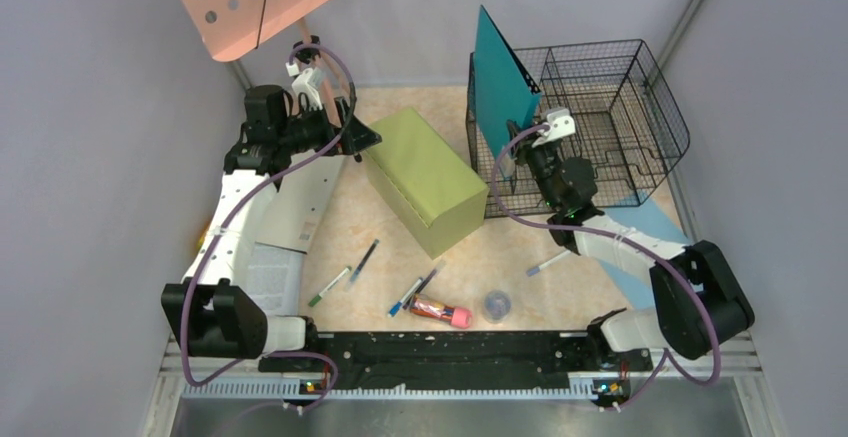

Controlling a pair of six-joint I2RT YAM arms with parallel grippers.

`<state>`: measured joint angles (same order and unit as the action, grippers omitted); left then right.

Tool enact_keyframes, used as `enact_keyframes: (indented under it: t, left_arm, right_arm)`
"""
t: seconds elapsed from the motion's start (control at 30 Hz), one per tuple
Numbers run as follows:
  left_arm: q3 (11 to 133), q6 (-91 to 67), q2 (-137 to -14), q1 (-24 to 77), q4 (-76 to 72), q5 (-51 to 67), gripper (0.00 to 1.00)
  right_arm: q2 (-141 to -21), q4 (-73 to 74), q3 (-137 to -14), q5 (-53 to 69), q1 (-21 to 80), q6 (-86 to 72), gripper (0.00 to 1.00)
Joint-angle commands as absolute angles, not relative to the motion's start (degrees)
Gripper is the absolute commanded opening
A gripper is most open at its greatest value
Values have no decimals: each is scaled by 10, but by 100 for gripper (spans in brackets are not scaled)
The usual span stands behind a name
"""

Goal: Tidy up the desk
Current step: Place the folder in the storage box.

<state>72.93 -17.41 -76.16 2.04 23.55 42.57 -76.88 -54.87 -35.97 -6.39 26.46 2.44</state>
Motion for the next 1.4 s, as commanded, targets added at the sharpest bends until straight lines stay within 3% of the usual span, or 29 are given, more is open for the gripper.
enact_keyframes:
  t: [0.0,0.3,0.87,1.03,1.3,1.37]
  left_arm:
    - [726,-168,-750,20,211,429,98]
    - [726,-167,-748,21,212,429,98]
    - [722,-162,-744,20,216,426,98]
    - [719,-161,-742,20,216,423,98]
    - [727,-151,-743,20,233,414,98]
    - [729,-145,-742,20,240,406,98]
  right_arm:
    - [-779,-623,-372,-60,271,35,0]
    - [-794,-619,-360,-55,272,36,0]
    - [-832,-420,-432,-129,286,-38,0]
    - [-838,-366,-457,-151,297,-50,10]
    - [-823,-300,-495,-149,298,-58,43]
    - [-811,-277,-507,-145,298,-55,56]
